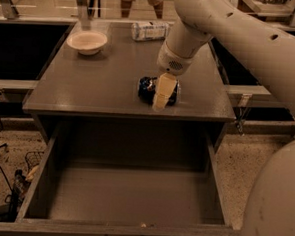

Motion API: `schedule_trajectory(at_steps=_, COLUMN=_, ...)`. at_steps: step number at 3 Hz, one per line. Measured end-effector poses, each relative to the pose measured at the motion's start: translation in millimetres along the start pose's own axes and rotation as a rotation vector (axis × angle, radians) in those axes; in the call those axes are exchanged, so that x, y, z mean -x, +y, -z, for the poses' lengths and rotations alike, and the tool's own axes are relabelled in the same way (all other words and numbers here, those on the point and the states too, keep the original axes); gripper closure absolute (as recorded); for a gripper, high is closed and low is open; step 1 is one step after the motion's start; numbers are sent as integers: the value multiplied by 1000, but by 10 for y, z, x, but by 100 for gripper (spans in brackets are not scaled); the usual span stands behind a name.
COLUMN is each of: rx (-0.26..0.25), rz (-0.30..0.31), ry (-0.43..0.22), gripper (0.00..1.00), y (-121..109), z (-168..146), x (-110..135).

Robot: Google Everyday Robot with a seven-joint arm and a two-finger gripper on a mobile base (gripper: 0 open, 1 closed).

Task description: Pick pepsi can from top drawer and place on counter

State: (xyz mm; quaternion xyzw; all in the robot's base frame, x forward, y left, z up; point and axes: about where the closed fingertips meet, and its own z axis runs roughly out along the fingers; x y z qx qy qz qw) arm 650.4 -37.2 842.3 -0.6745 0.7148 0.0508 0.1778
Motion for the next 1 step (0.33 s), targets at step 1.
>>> schedule_trajectory(at_steps=1, rx=0, rz=0, ry=0, gripper=0, y=0, z=0, x=0)
